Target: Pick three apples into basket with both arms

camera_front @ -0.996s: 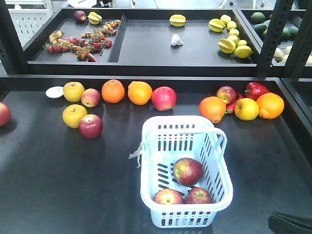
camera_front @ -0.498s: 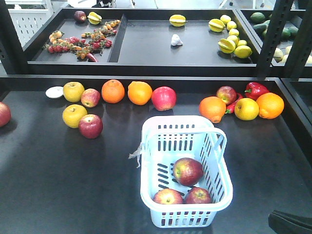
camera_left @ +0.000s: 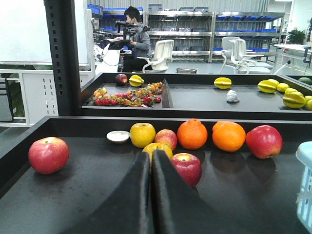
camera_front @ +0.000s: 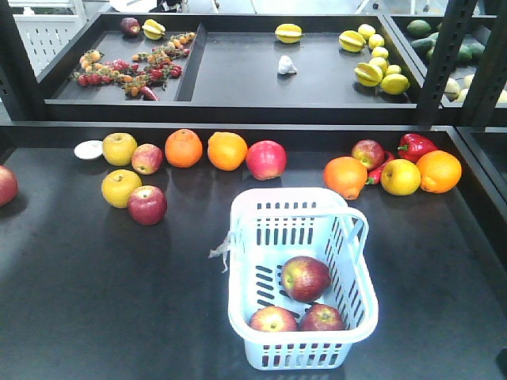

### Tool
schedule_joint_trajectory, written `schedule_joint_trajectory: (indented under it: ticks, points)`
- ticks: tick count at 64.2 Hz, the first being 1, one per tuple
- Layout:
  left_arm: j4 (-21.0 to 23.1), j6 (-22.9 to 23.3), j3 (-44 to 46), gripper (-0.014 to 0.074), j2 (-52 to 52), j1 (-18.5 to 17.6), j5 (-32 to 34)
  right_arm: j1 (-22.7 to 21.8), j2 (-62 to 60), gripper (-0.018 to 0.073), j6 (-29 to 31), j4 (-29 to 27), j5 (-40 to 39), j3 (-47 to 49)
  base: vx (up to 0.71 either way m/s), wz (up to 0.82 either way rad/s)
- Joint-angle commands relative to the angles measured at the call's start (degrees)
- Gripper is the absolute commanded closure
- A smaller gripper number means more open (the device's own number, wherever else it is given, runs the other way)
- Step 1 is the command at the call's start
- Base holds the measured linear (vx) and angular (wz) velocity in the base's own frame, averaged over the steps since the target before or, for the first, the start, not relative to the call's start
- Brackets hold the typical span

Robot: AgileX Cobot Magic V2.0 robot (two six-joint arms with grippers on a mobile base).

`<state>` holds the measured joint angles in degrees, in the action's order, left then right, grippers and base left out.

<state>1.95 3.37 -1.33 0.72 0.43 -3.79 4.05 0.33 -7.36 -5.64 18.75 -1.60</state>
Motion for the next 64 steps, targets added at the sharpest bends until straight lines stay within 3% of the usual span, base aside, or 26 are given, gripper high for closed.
schedule_joint_trajectory:
  ticks: [1, 15, 27, 64]
  points:
    - [0.6, 0.4, -1.6, 0.0604, 1.2, 0.1, 3.8, -2.4, -1.6, 0.0563, -1.0, 1.3, -5.9, -0.7, 0.0, 0.0]
    - [0.6, 0.4, -1.6, 0.0604, 1.2, 0.1, 3.8, -3.6, -1.4, 0.0563, 0.8, 3.9, -14.6, -0.7, 0.0, 0.0]
    - [0.6, 0.4, -1.6, 0.0604, 1.2, 0.1, 3.8, -3.6, -1.4, 0.0563, 0.8, 11.4, -24.0, -0.7, 0.0, 0.0]
    - [0.6, 0.4, -1.6, 0.0604, 1.2, 0.1, 3.8, -3.6, -1.4, 0.0563, 1.4, 12.7, -25.3, -0.7, 0.0, 0.0]
